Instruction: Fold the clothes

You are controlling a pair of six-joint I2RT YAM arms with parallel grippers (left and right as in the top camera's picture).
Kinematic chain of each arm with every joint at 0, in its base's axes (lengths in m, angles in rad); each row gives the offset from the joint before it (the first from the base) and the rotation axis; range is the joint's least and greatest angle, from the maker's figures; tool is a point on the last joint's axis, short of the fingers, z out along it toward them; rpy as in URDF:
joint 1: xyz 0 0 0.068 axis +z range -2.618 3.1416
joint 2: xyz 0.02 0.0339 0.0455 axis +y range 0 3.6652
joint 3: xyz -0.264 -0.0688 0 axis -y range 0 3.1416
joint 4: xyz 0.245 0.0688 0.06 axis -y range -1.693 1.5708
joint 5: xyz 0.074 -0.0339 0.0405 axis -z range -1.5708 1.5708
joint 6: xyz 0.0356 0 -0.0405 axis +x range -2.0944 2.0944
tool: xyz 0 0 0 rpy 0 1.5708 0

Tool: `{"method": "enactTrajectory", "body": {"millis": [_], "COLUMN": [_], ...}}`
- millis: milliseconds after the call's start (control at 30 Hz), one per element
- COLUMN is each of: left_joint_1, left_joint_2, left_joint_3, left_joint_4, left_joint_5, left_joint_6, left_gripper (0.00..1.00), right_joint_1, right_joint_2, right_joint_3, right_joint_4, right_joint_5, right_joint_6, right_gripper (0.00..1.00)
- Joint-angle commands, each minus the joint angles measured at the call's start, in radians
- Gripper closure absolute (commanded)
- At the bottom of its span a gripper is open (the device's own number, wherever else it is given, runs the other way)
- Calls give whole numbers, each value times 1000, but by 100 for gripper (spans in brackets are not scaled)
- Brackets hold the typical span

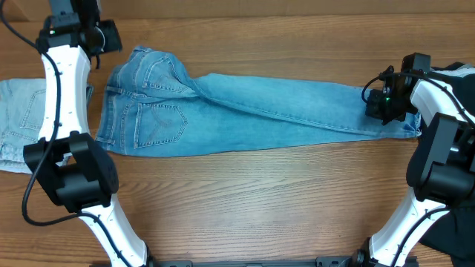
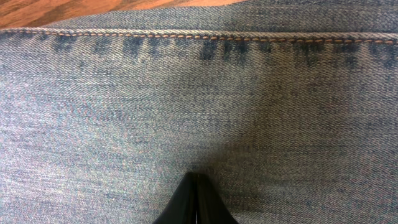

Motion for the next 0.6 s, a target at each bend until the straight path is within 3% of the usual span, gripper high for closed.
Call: {"method": "enactTrajectory", "body": {"millis": [0, 133, 200, 333, 400, 433, 533, 567], "left_joint_1": [0, 3, 5, 5, 5, 6, 11, 14], "left_joint_2": [53, 216, 302, 387, 389, 389, 388, 388], "left_joint_3": [9, 9, 9, 9, 9, 9, 23, 40], "left_joint_4": [48, 174, 239, 276, 265, 259, 251, 238], "left_joint_5": [75, 83, 83, 125, 124, 124, 127, 126], "left_joint_6": [-6, -27, -82, -80, -74, -63, -50, -48], "left_gripper": [52, 42, 30, 32, 47, 62, 96, 96], "right_joint_1": [-16, -16, -16, -16, -16, -16, -16, -16], "right_joint_2": [136, 136, 136, 136, 136, 136, 136, 136], "right_joint_3": [-80, -80, -80, -80, -80, -80, -80, -80], "right_joint_4": [-4, -8, -12, -15, -15, -15, -18, -20], "right_joint_5": [128, 128, 128, 128, 128, 128, 128, 129], "right_joint_6": [4, 3, 4, 4, 4, 4, 4, 4], "right_gripper": [96, 96, 96, 96, 96, 96, 96, 96]}}
